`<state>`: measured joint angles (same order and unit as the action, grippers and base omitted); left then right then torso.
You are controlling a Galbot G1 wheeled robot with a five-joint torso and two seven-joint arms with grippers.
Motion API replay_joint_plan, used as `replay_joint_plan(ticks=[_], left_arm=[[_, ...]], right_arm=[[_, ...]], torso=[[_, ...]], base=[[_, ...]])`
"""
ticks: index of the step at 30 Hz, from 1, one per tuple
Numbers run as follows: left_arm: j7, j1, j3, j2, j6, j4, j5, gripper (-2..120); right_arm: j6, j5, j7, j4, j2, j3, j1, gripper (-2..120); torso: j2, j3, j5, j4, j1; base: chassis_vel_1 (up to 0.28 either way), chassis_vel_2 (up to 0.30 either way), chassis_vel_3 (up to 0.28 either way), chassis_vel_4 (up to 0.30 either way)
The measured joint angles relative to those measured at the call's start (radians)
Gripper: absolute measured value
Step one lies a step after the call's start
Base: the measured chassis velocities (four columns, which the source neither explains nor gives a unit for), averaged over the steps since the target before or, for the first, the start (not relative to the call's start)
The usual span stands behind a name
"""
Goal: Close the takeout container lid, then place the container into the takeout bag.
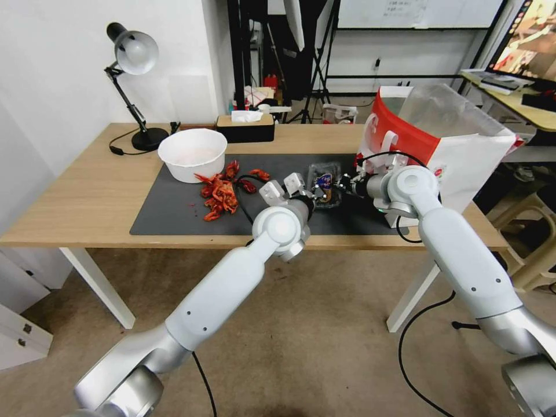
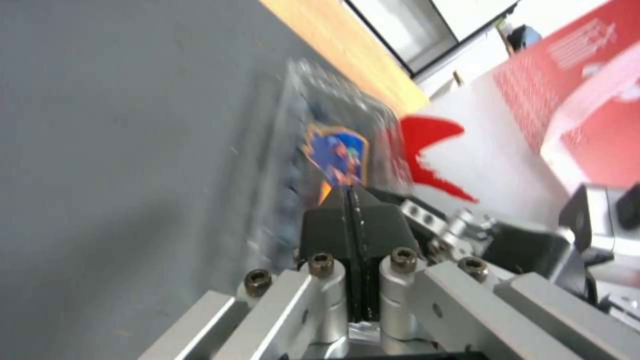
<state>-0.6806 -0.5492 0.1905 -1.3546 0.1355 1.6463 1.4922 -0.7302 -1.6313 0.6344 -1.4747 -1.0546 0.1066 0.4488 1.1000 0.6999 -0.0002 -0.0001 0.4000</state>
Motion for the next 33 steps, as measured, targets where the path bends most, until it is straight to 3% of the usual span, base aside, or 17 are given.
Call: replay_joint_plan(ticks=[10, 15, 18, 19, 23, 27, 29, 31, 33], left_arm=[[0.030, -0.095, -0.071, 0.144, 0.008, 0.147, -0.035, 0], [0.071, -0.193, -0.108, 0.209, 0.019, 0.232, -0.155, 0], [0.163, -0.294, -0.151, 0.270, 0.012, 0.278, -0.339, 0], [0.163, -0.294, -0.151, 0.270, 0.012, 0.278, -0.339, 0], [0.271, -0.430, -0.237, 0.358, -0.013, 0.343, -0.531, 3], [0.304, -0.497, -0.275, 0.395, -0.042, 0.358, -0.651, 13], [0.317, -0.557, -0.292, 0.418, -0.071, 0.364, -0.783, 23], [0.317, -0.565, -0.292, 0.421, -0.076, 0.364, -0.809, 25], [0.316, -0.580, -0.270, 0.432, -0.095, 0.352, -0.928, 36]], right_arm=[[0.000, -0.004, 0.003, -0.002, -0.005, 0.001, -0.005, 0], [0.004, -0.006, -0.010, -0.004, -0.010, -0.005, -0.009, 0], [0.032, -0.006, -0.045, -0.010, -0.016, -0.005, -0.008, 0], [0.032, -0.006, -0.045, -0.010, -0.016, -0.005, -0.008, 0], [0.052, -0.006, -0.086, -0.017, -0.020, -0.004, -0.007, 0], [0.057, -0.007, -0.101, -0.015, -0.023, -0.004, -0.007, 0], [0.069, -0.006, -0.125, -0.016, -0.023, 0.000, -0.004, 0], [0.071, -0.005, -0.128, -0.019, -0.021, 0.004, 0.000, 0], [0.087, -0.005, -0.139, -0.061, 0.015, 0.049, 0.052, 0]], torso=[[0.000, 0.000, 0.0000, 0.0001, 0.000], [0.000, 0.000, 0.0000, -0.0001, 0.000], [0.000, 0.000, 0.0000, 0.0000, 0.000], [0.000, 0.000, 0.0000, 0.0000, 0.000], [0.000, 0.000, 0.0000, 0.0002, 0.000], [0.000, 0.000, 0.0001, -0.0001, 0.000], [0.000, 0.000, 0.0000, 0.0009, 0.000], [0.000, 0.000, 0.0000, 0.0013, 0.000], [0.000, 0.000, 0.0001, 0.0003, 0.000]], base=[[0.000, 0.000, 0.000, 0.000], [0.000, 0.000, 0.000, 0.000], [0.000, 0.000, 0.000, 0.000], [0.000, 0.000, 0.000, 0.000], [0.000, 0.000, 0.000, 0.000], [0.000, 0.000, 0.000, 0.000], [0.000, 0.000, 0.000, 0.000], [0.000, 0.000, 0.000, 0.000], [0.000, 0.000, 0.000, 0.000]])
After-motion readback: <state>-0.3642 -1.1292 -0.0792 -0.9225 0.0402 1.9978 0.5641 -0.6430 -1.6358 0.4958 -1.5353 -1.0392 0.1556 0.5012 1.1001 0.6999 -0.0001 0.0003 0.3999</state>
